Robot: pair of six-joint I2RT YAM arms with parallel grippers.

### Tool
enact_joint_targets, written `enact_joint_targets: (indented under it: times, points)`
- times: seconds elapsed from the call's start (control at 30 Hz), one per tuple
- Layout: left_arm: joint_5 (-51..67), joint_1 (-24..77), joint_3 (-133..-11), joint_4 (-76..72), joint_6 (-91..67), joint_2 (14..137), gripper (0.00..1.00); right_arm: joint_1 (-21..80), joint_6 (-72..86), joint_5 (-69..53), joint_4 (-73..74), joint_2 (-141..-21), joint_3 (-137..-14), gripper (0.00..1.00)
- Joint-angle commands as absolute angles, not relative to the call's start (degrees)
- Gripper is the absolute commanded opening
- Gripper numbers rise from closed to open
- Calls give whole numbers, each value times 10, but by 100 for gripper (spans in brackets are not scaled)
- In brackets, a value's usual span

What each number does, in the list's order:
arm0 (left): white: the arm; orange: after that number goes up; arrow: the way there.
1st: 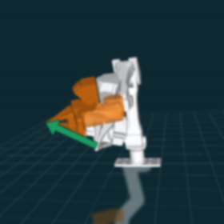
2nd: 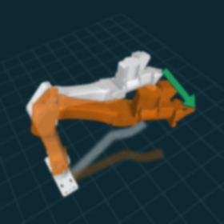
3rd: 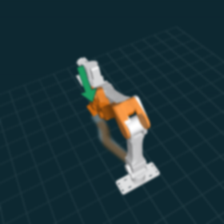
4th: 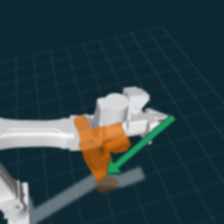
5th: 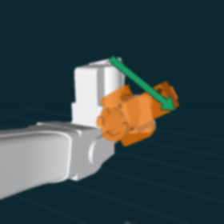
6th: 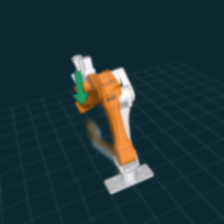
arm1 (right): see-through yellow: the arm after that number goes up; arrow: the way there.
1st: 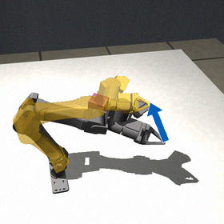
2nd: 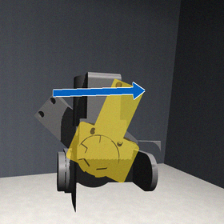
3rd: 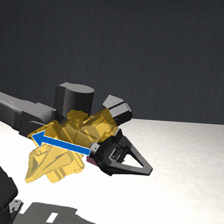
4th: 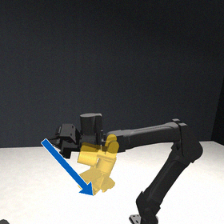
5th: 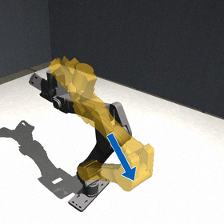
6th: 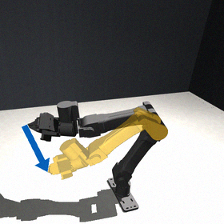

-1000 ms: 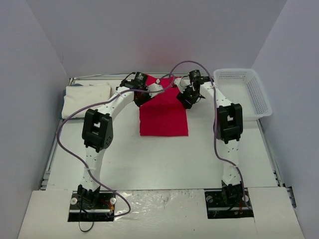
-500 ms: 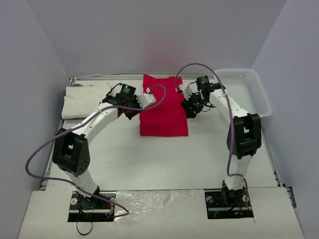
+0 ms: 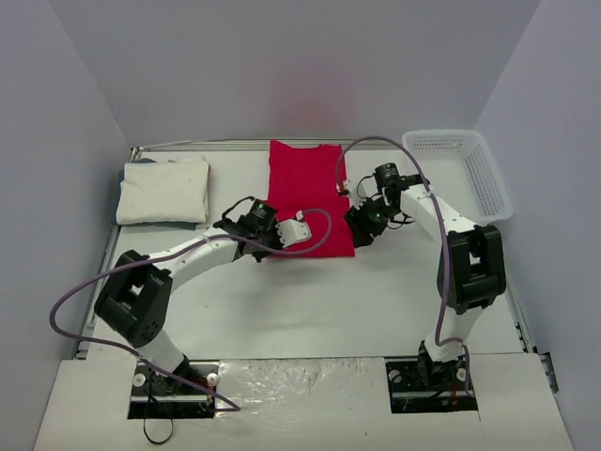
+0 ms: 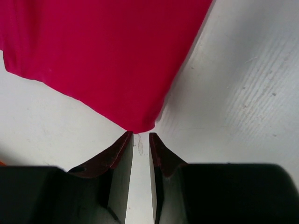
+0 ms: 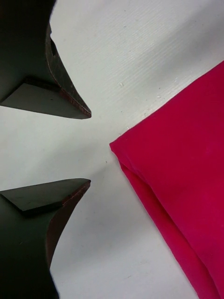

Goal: Fold and stack the t-shirts
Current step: Grab one side of the 2/3 rectangular tshirt with both arms

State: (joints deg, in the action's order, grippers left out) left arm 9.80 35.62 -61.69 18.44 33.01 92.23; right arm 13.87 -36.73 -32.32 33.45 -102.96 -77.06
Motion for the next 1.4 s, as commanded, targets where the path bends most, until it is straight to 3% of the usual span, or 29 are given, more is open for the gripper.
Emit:
enact_joint_targets:
  times: [0.0,1.37]
  points:
    - [81,354,-623,140,341,953,20,126,-357,-321,345,-1013,-766,50]
    - [130,355,-719,302,368,1087,27,118,-384,-333,361,-1061,-771,55]
